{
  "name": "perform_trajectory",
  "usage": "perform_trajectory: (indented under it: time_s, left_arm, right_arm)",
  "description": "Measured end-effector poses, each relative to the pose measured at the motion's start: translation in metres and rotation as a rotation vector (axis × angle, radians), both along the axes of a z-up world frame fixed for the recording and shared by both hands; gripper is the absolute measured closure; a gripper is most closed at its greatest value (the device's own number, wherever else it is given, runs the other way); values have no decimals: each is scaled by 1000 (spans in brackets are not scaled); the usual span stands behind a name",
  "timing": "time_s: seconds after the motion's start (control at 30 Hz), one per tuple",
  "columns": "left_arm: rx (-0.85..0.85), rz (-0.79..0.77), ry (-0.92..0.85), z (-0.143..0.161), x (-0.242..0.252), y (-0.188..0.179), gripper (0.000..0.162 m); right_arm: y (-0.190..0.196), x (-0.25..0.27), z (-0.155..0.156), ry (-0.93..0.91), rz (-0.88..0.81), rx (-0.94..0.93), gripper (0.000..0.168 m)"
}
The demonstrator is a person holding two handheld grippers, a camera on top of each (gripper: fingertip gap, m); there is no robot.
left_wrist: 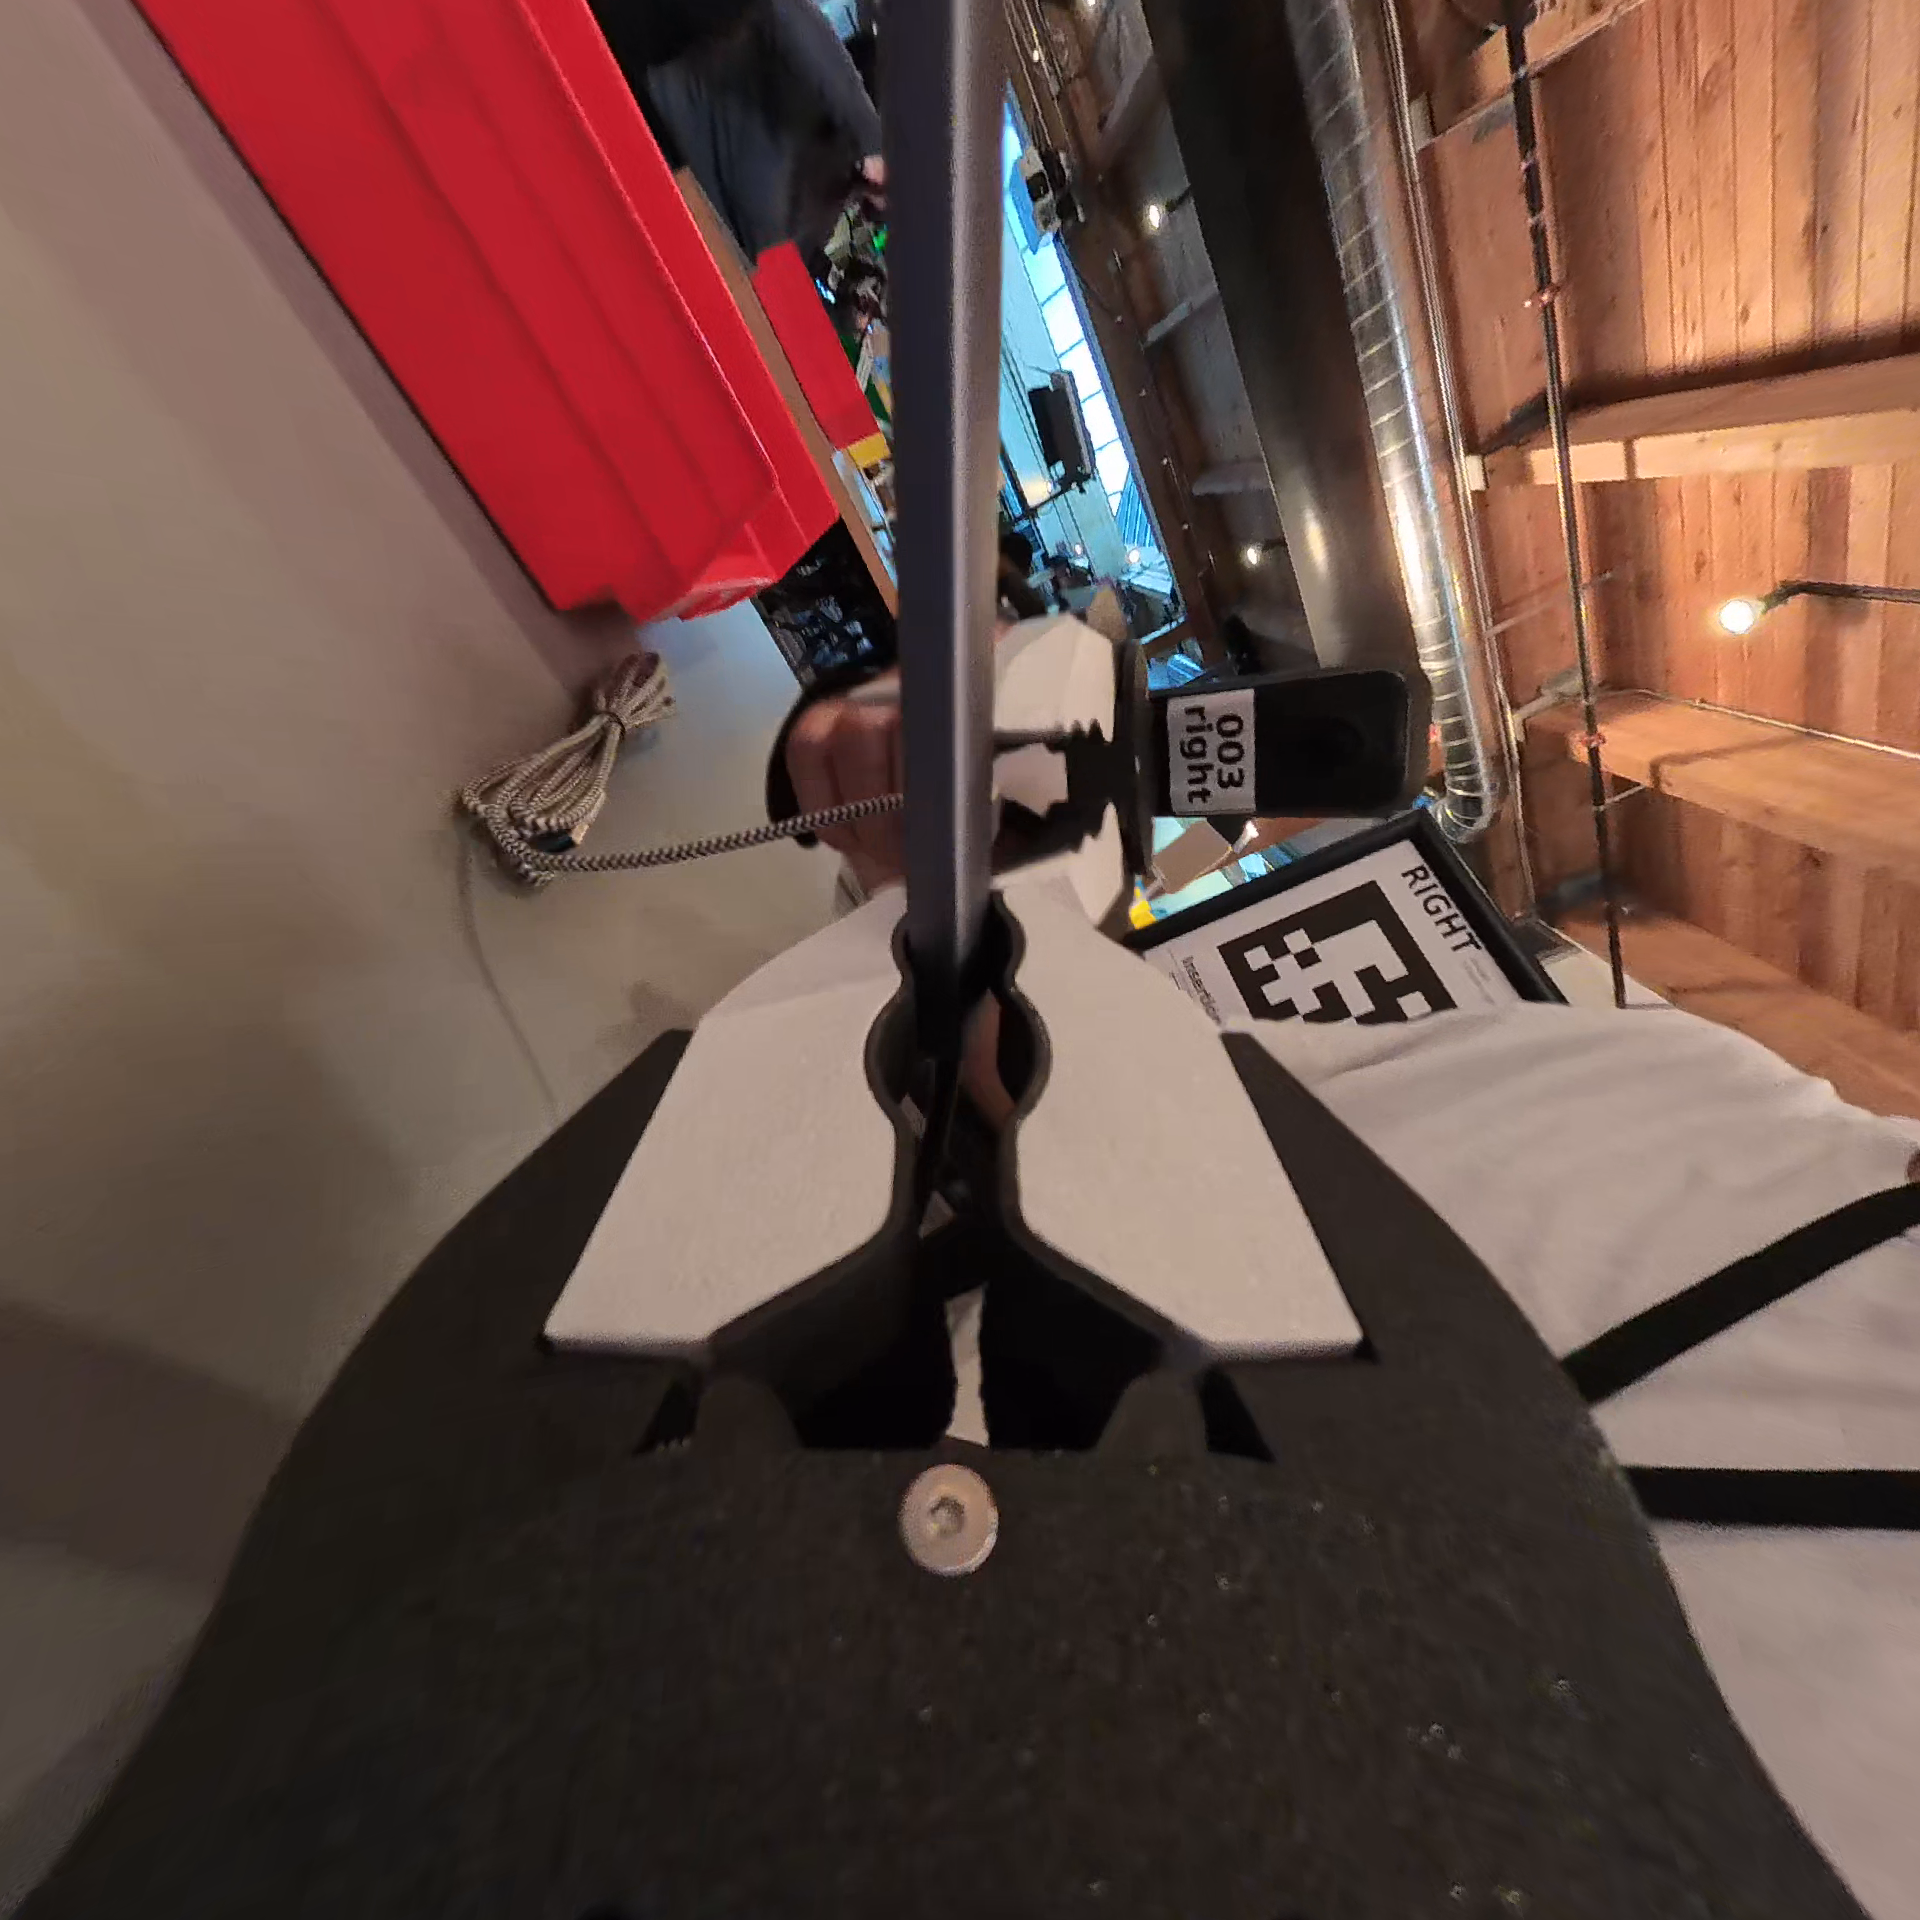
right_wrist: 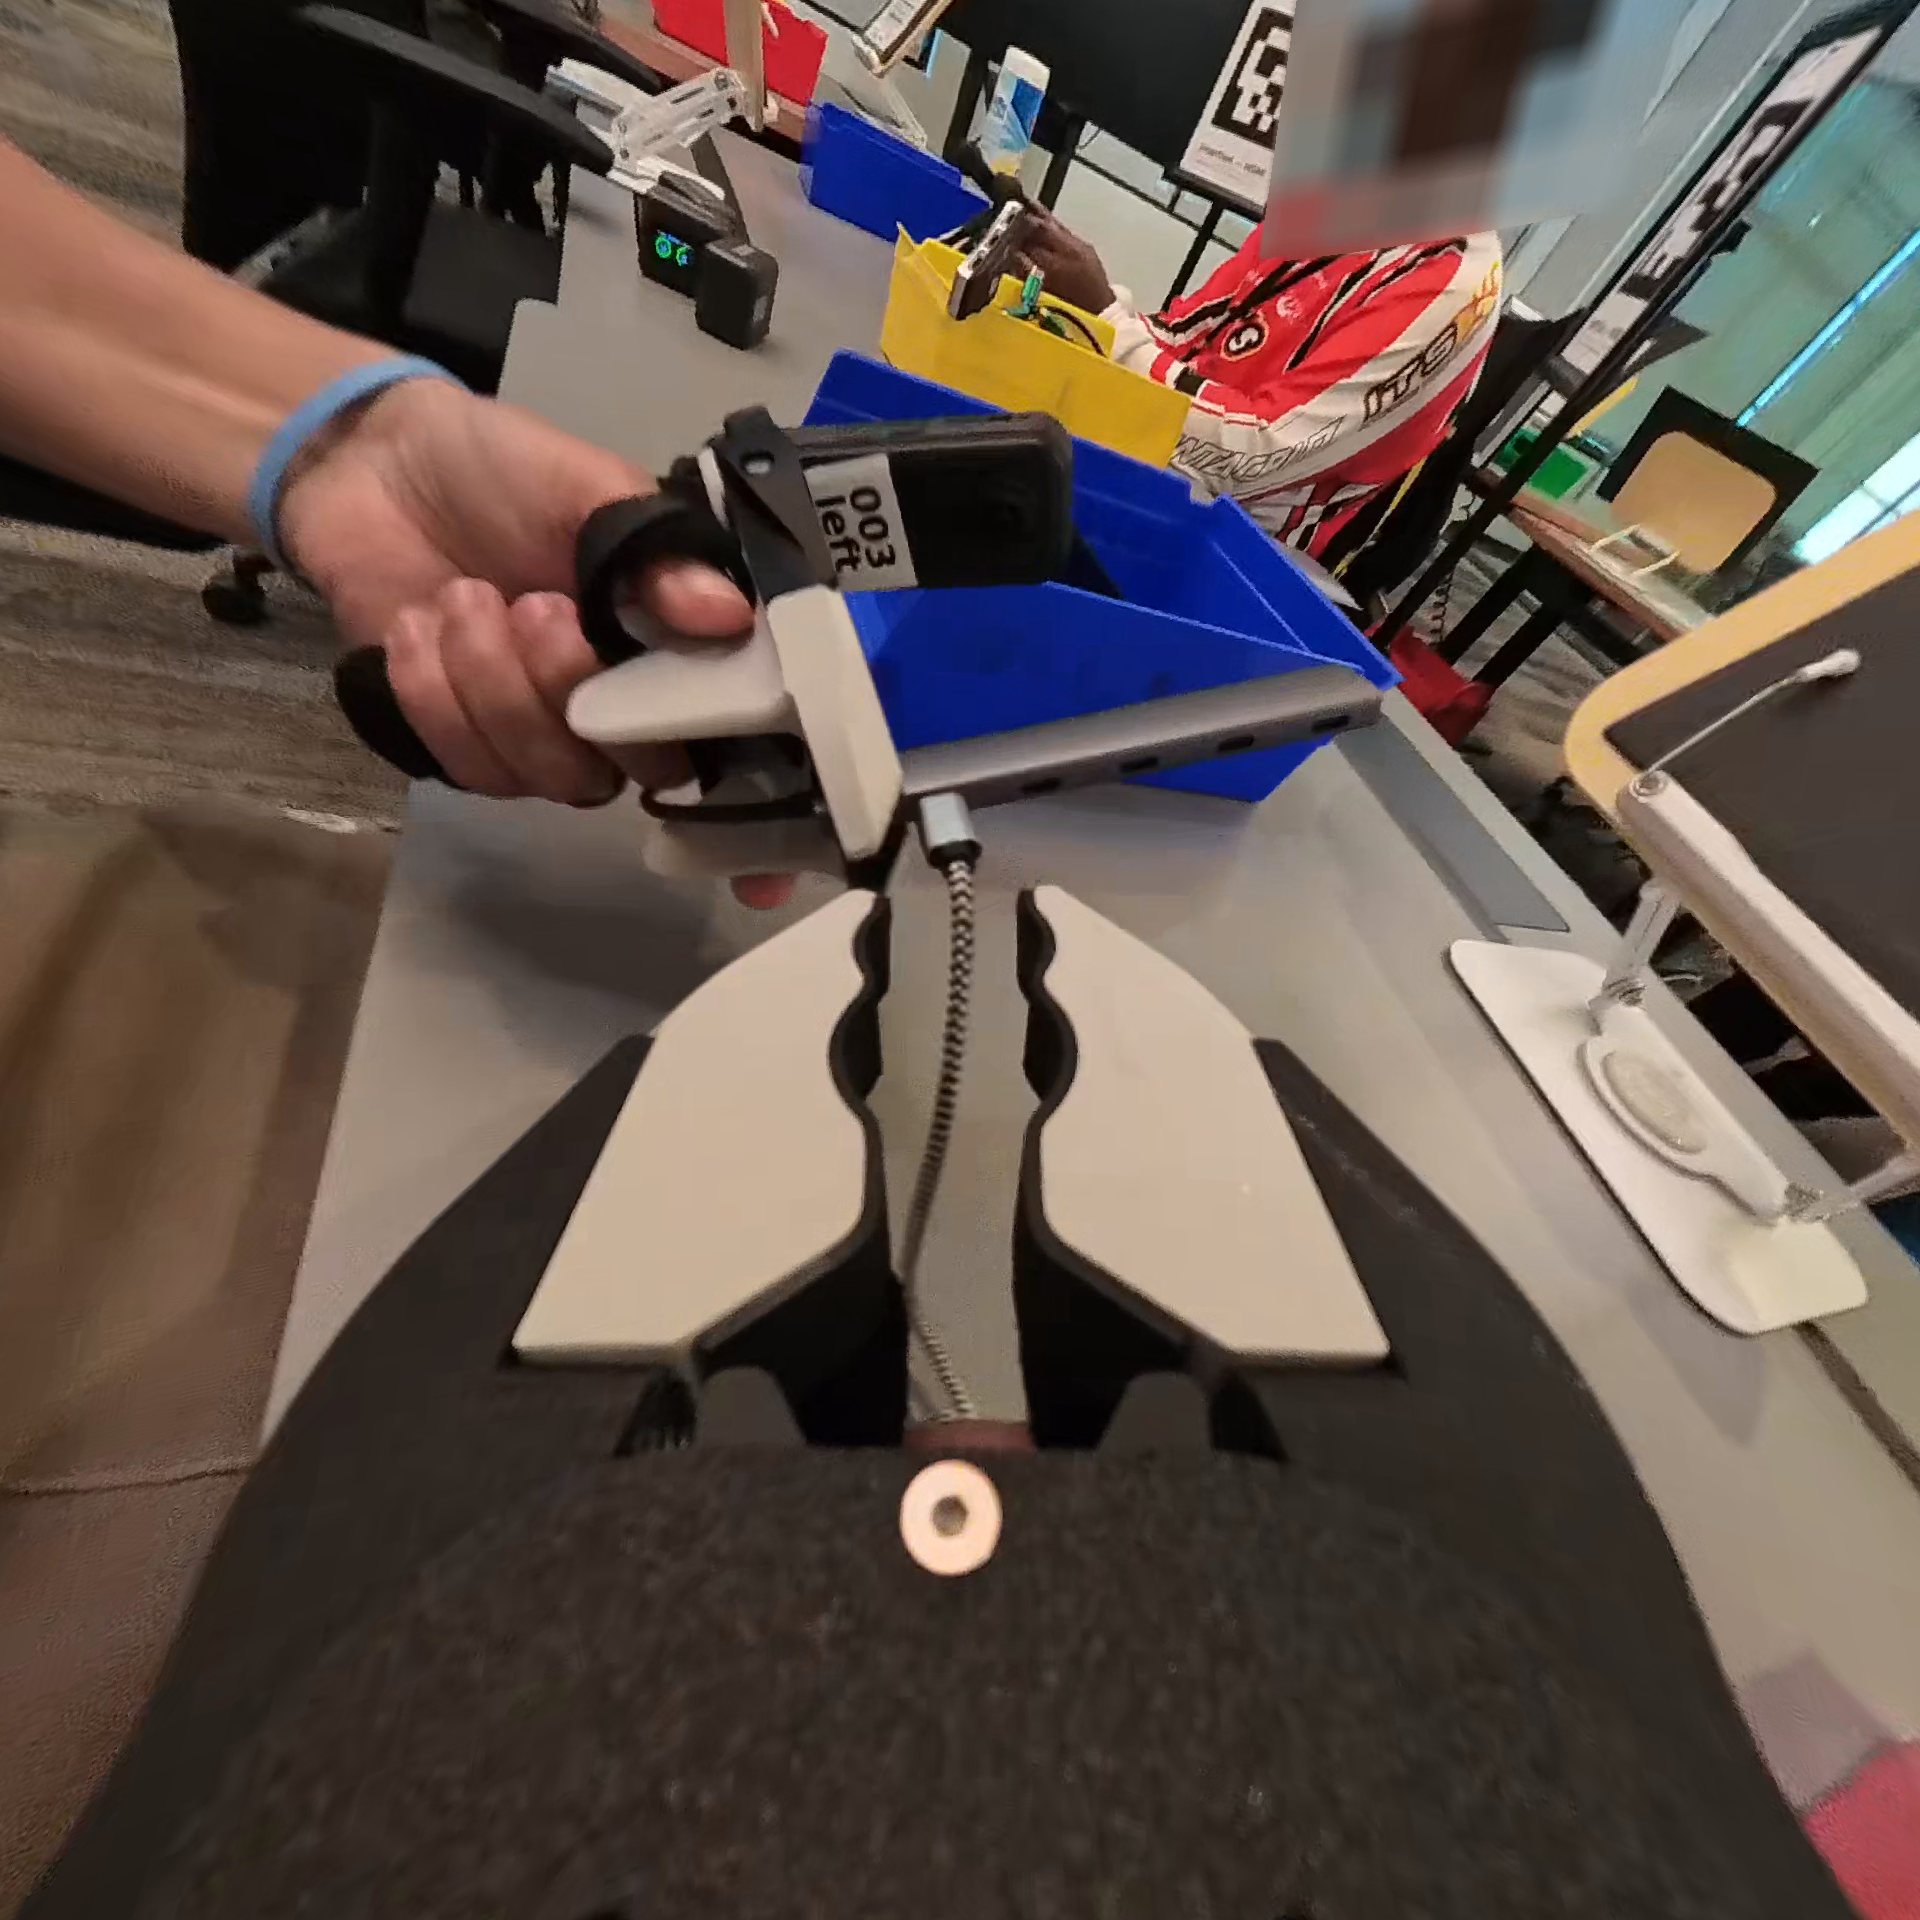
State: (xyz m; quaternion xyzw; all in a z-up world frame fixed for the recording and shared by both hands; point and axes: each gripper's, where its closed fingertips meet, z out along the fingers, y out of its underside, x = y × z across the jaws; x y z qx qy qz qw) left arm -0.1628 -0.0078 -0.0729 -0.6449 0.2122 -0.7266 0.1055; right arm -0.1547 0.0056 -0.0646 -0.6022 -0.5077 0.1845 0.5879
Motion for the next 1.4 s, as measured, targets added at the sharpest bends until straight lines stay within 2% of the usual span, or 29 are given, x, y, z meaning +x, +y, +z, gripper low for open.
perform_trajectory:
  time_s: [0.1,0.23,0.33,0.53,0.77,1.1,1.23,1.3,1.4]
  left_arm:
    - [-27,-69,4,1,-2,-12,153]
    - [-61,-133,16,-2,2,-24,153]
    - [-89,-154,7,-3,3,-26,153]
    - [-107,-178,3,-4,5,-29,153]
    - [-36,-78,-14,-4,10,-21,153]
    - [44,-33,-19,-4,16,-21,153]
    - [33,-22,-29,-4,14,-18,153]
    - [13,-18,-41,-5,13,-17,153]
    - [-83,-30,-73,-6,12,-14,153]
  right_arm:
    - [1,-4,-9,-60,35,1,148]
    - [-11,-15,-8,-31,115,-42,151]
    - [-15,-15,-8,-38,115,-14,158]
    - [-17,-13,-9,13,100,-1,158]
    - [-13,-6,-11,-33,57,20,158]
    - [-18,5,-13,-12,68,-14,159]
    - [-15,5,-17,-14,80,-51,161]
    - [-13,5,-17,-27,71,-7,162]
    - [-10,3,-17,-27,41,5,160]
